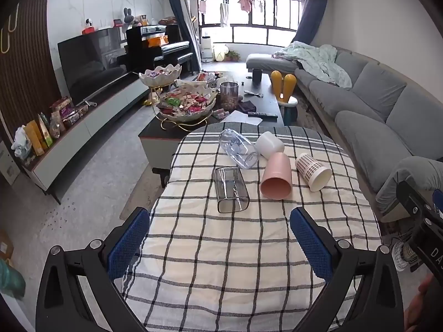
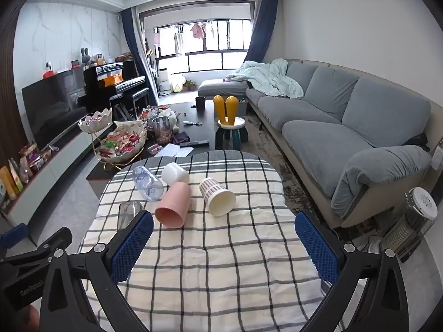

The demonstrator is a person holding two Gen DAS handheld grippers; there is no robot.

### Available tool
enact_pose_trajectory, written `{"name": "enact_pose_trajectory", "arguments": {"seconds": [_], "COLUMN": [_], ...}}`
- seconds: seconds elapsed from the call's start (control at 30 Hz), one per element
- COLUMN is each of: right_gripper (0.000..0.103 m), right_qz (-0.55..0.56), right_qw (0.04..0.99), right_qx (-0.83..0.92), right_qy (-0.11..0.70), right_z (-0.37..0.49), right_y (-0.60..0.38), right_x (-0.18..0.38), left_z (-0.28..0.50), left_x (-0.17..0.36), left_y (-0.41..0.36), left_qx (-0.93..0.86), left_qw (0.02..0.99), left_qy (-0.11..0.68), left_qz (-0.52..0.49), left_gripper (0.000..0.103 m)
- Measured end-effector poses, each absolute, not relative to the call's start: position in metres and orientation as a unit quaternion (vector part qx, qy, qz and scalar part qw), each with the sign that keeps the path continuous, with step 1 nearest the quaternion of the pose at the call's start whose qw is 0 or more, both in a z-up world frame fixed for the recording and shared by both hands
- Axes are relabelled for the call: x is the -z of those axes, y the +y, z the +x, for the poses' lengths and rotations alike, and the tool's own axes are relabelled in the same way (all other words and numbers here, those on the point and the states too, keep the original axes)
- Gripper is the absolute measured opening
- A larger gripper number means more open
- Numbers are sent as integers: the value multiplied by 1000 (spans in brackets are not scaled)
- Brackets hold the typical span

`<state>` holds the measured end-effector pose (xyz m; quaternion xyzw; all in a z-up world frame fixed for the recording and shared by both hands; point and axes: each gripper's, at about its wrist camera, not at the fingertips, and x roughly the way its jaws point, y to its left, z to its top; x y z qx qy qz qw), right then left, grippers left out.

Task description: Flip cup upside down

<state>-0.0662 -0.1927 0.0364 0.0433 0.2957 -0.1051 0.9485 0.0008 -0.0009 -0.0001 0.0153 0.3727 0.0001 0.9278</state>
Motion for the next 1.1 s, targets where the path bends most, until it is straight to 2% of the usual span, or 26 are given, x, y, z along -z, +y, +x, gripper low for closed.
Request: {"name": "enact_pose_trajectory", "arguments": {"seconds": [1.1], "right_gripper": [103], "right_qz": [49], "right_qw": [949], "right_qx": [105], "right_qy": [292], "right_z": [-68], "right_y": [-193], "right_x": [-36], "left_z": [-2], "left_x": [-4], "left_y": [-2], "left_qx": [1], "left_qw": [931], "left_qy": [364], "left_qz": [9], "left_gripper": [103]}}
